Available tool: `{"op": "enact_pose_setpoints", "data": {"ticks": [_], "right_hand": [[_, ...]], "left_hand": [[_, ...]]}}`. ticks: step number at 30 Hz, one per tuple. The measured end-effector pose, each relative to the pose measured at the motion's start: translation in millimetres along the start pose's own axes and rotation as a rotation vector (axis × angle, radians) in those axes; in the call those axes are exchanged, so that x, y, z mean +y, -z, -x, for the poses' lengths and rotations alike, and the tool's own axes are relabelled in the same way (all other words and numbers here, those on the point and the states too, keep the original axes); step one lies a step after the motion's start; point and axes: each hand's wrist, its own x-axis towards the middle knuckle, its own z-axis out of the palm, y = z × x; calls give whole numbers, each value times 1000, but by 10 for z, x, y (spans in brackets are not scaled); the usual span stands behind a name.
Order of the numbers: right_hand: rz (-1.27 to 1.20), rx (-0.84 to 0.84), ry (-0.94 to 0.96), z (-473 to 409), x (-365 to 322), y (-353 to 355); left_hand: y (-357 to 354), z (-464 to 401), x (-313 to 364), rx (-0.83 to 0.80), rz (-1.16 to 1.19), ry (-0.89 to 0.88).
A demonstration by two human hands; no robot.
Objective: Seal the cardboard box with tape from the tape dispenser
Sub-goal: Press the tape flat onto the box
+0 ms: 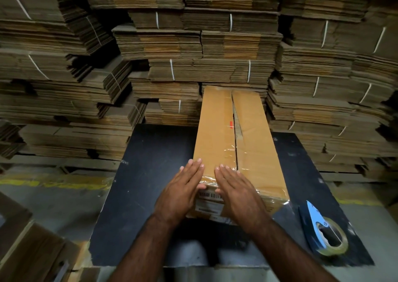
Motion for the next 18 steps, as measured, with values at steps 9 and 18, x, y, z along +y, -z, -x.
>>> {"op": "enact_pose_setpoints", "data": {"ticks": [9, 18], "right_hand": [[-67, 91, -56, 64, 115, 186], [129, 27, -47, 259, 214, 8]], "left_hand": [[63, -159, 210, -123, -53, -26], [20, -149, 108, -117, -106, -191]]}}
